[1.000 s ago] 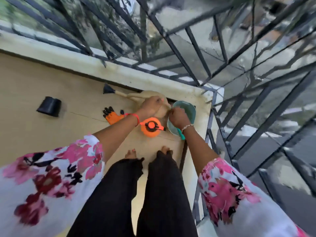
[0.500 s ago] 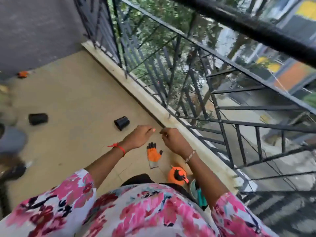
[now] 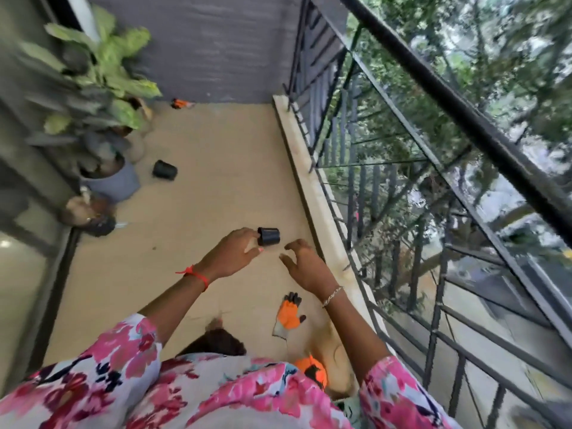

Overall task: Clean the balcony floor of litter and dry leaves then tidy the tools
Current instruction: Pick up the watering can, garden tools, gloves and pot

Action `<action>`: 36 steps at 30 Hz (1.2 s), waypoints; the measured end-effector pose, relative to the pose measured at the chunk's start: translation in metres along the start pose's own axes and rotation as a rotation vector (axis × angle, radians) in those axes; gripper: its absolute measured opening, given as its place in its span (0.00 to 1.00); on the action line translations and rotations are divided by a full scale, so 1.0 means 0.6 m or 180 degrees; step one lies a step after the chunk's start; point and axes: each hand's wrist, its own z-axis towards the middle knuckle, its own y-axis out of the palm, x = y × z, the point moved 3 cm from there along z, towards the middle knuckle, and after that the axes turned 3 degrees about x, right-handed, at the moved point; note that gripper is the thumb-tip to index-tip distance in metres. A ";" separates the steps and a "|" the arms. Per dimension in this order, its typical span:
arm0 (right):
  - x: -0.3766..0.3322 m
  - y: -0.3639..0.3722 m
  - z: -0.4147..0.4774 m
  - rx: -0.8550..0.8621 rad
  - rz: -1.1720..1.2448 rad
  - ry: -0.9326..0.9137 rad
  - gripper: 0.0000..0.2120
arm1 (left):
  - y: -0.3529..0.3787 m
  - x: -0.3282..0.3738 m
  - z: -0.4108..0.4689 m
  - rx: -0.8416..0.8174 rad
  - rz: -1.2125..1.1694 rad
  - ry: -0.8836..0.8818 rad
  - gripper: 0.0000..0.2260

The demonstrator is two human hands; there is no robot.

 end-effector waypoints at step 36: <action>-0.251 -0.066 1.207 -0.0765 0.0044 -0.0458 0.22 | -0.463 -0.587 0.890 0.0578 0.0469 -0.0894 0.22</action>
